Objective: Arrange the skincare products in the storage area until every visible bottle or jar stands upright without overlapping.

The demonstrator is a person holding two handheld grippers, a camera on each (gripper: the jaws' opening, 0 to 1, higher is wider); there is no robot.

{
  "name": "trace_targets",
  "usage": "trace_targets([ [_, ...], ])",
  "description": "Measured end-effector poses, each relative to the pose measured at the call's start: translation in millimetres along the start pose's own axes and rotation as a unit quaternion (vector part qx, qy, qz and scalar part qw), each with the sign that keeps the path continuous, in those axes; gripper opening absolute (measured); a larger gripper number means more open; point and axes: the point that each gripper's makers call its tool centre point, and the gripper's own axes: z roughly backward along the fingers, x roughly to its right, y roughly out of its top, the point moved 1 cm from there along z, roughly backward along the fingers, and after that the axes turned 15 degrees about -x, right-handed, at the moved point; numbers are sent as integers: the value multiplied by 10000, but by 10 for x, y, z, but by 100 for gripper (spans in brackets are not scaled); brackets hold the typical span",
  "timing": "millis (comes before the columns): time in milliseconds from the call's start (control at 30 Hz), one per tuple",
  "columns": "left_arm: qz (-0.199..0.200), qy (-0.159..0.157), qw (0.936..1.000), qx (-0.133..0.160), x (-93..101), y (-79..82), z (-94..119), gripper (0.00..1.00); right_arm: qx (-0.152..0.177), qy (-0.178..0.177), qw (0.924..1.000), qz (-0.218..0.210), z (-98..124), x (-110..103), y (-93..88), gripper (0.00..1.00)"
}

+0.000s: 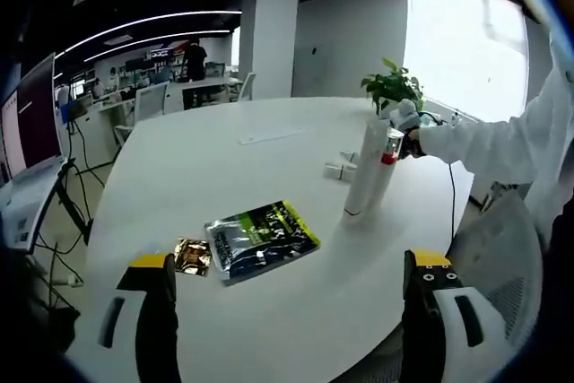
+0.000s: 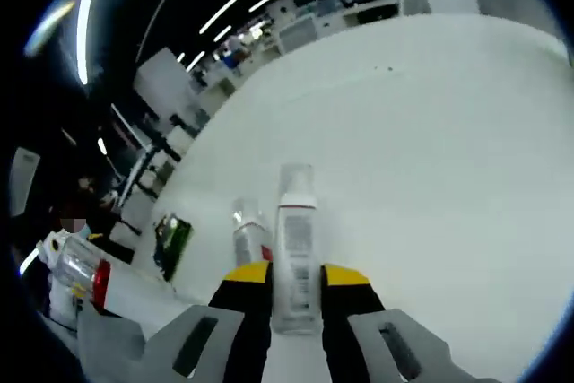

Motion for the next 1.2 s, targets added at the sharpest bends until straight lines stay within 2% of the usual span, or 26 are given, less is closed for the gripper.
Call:
trace_targets([
  [200, -56, -2, 10000, 45, 22, 6, 10, 99, 241, 255, 9993, -129, 118, -112, -52, 12],
  [367, -140, -83, 9998, 60, 78, 20, 0, 99, 234, 278, 9993, -57, 172, -177, -95, 12],
  [600, -127, -122, 9998, 26, 93, -7, -21, 99, 435, 473, 9979, -84, 262, -312, -119, 12],
  [800, 21, -65, 10000, 35, 62, -10, -17, 99, 541, 602, 9967, -61, 341, -430, -240, 12],
  [1067, 58, -116, 9999, -47, 87, -26, -35, 99, 669, 730, 9949, -186, 440, -466, -390, 12],
  [1200, 23, -124, 9999, -24, 103, 2, -25, 99, 896, 893, 9916, -267, 553, -536, -420, 12],
])
